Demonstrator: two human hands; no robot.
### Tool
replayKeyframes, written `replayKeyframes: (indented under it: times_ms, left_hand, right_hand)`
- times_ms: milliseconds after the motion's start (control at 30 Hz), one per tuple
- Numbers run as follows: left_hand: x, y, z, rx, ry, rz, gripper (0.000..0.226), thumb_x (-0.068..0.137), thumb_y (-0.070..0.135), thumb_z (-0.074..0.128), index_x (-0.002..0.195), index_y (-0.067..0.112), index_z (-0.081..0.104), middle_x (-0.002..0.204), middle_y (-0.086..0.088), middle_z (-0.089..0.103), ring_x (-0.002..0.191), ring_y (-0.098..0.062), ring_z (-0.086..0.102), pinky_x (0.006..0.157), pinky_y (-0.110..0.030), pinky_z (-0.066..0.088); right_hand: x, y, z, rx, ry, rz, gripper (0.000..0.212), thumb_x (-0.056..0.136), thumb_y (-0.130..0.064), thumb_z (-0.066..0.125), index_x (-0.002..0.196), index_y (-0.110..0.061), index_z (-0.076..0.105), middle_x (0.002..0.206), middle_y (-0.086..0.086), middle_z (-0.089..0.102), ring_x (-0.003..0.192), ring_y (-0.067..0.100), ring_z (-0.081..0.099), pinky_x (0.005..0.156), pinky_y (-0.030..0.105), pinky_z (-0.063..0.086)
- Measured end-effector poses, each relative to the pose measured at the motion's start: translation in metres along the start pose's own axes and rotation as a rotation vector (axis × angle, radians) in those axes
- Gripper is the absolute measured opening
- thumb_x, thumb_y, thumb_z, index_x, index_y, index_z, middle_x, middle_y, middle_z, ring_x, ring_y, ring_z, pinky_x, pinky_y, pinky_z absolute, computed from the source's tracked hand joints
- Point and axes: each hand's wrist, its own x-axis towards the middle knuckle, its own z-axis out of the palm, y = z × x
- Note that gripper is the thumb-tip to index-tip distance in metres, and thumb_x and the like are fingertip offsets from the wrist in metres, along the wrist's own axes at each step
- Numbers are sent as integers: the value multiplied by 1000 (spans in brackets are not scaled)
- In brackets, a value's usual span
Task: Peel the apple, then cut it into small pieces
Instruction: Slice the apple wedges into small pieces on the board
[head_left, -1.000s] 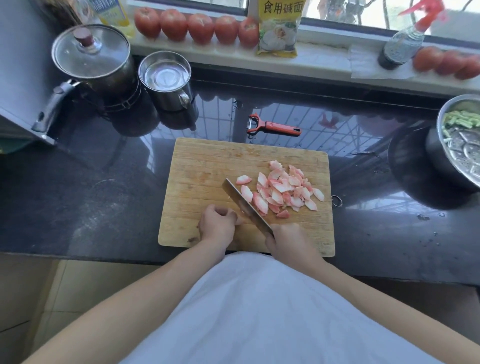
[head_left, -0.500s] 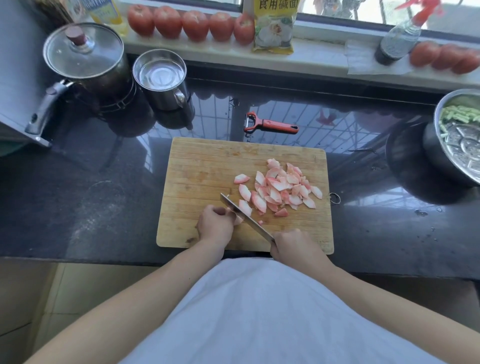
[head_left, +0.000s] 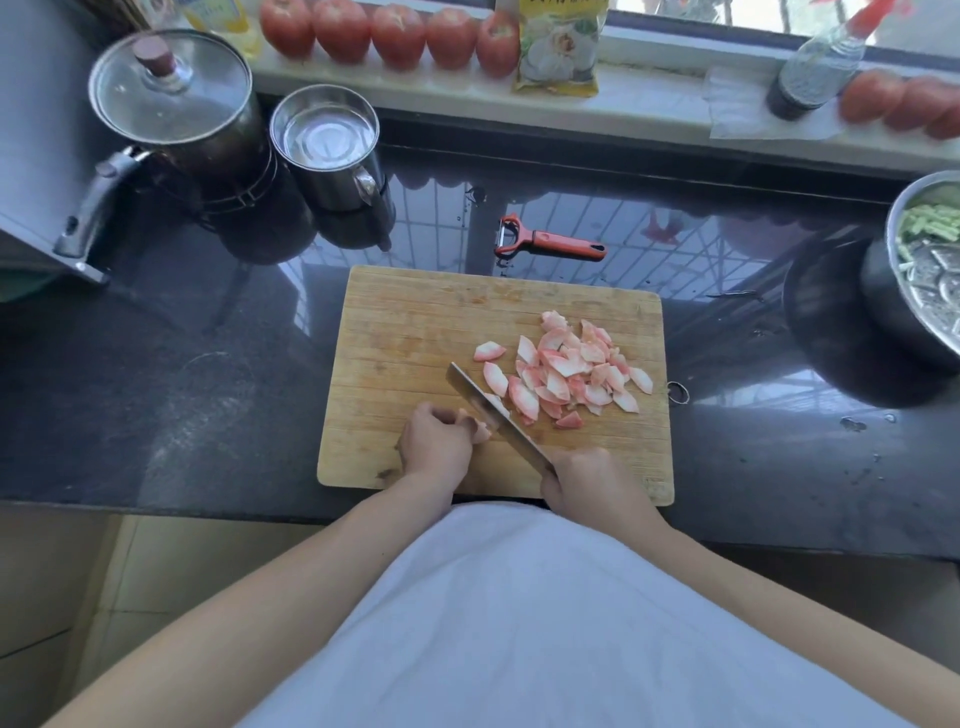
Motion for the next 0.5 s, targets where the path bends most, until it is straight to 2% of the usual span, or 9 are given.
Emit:
replayKeyframes:
  times_ms: [67, 167, 300, 500]
  left_hand:
    - [0, 1, 0, -2, -17, -4, 11, 94, 27, 70, 96, 20, 60, 77, 15, 62, 88, -15, 59, 69, -31, 39]
    - [2, 1, 1, -13, -24, -30, 19, 86, 27, 77, 95, 22, 61, 95, 6, 66, 96, -20, 61, 64, -30, 39]
    - [4, 0, 1, -21, -21, -36, 23, 80, 27, 81, 93, 21, 62, 95, 4, 69, 97, -22, 63, 71, -33, 46]
    - [10, -2, 3, -23, 0, -48, 28, 76, 33, 85, 90, 23, 64, 93, 3, 71, 97, -23, 65, 87, -41, 56]
  right_hand:
    - [-6, 4, -3, -40, -8, 4, 22, 95, -18, 45, 81, -11, 61, 80, 14, 60, 77, 36, 61, 66, 40, 54]
    - [-9, 5, -1, -83, -4, -43, 19, 94, -17, 45, 76, -18, 50, 79, 14, 62, 74, 36, 62, 67, 42, 55]
    - [-7, 3, -1, -106, -14, -37, 19, 94, -15, 45, 75, -17, 47, 73, 9, 52, 71, 33, 58, 62, 37, 50]
    - [0, -2, 0, -128, -50, -8, 17, 92, -11, 44, 87, -10, 60, 68, 4, 45, 74, 32, 55, 63, 35, 46]
